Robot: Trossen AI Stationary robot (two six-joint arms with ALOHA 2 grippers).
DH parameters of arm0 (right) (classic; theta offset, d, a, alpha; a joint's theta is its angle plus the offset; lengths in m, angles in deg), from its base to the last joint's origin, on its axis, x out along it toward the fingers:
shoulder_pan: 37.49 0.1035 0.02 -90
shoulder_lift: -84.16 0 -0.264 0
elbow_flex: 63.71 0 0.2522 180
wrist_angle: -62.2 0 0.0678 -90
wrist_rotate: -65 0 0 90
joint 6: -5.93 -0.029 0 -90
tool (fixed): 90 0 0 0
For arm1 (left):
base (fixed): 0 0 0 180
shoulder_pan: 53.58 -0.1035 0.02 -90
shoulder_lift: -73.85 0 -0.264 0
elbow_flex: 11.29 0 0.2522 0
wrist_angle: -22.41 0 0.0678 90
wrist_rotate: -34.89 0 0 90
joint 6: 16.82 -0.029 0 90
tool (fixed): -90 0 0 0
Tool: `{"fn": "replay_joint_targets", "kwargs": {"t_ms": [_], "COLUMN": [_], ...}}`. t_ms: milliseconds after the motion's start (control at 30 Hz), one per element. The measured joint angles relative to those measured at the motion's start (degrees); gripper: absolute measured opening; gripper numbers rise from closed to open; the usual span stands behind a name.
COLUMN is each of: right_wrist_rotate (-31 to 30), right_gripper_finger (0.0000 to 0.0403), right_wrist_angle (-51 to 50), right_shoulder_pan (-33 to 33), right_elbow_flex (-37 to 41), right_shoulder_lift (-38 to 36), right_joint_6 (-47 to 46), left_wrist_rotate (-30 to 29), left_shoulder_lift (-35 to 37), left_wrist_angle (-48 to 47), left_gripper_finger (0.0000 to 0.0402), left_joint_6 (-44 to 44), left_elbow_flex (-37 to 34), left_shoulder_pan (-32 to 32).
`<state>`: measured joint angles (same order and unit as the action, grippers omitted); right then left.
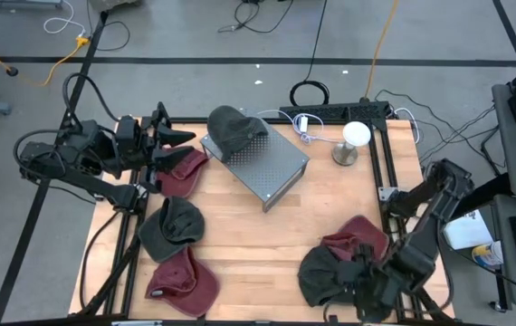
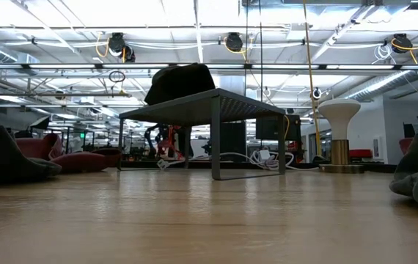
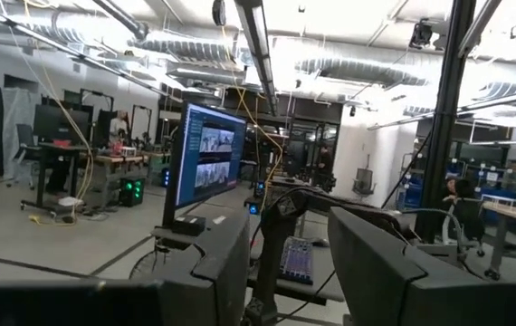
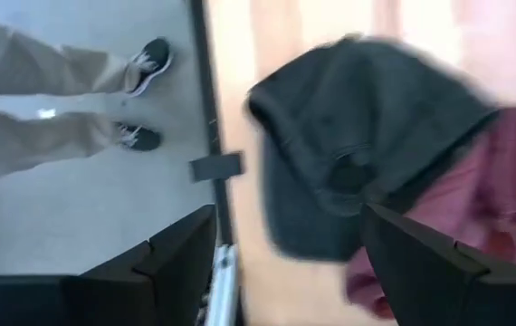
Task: Pick & Place hat
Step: Stack the bottom black cap on the black cap on the shelf
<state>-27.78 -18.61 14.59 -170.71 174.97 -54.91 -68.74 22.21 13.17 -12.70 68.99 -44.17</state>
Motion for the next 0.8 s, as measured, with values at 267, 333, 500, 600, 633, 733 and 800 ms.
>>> {"fn": "replay_joint_targets", "kwargs": {"t_ms": [267, 333, 500, 600, 633, 733, 800], "right_wrist_rotate": [2.99, 2.76, -1.04, -1.87, -1.85, -1.98, -3.13], "right_gripper_finger": [0.0265, 0.0265, 0.0265, 0.0265, 0.0265, 0.0265, 0.0265], "right_wrist_angle": [6.21, 5.18, 1.7, 1.54, 1.4, 0.22, 0.26], "right_shoulder_pan": [4.4, 5.13, 6.23, 6.23, 6.23, 6.43, 6.6], "right_elbow_flex": [-0.03, -0.03, -0.03, -0.03, -0.03, -0.03, -0.03], "right_shoulder_lift": [6.26, 8.6, 14.44, 17.88, 18.98, 21.95, 23.53], "right_joint_6": [-2.58, -2.57, -2.58, -2.57, -2.48, -1.74, -1.75], "left_wrist_rotate": [0.0, 0.0, 0.0, 0.0, 0.02, 0.0, 0.0], "left_shoulder_lift": [-1.42, -2.04, -3.56, -4.59, -4.77, -5.2, -5.3], "left_wrist_angle": [-0.14, -0.05, -0.08, -0.1, -0.17, -0.04, -0.08], "left_gripper_finger": [0.0157, 0.0157, 0.0157, 0.0157, 0.0157, 0.0157, 0.0157], "left_joint_6": [0.96, 1.01, 1.07, 1.09, 1.07, 1.09, 1.22], "left_elbow_flex": [0.02, 0.02, 0.02, 0.02, 0.02, 0.02, 0.02], "left_shoulder_pan": [0.02, 0.02, 0.02, 0.02, 0.02, 0.02, 0.02]}}
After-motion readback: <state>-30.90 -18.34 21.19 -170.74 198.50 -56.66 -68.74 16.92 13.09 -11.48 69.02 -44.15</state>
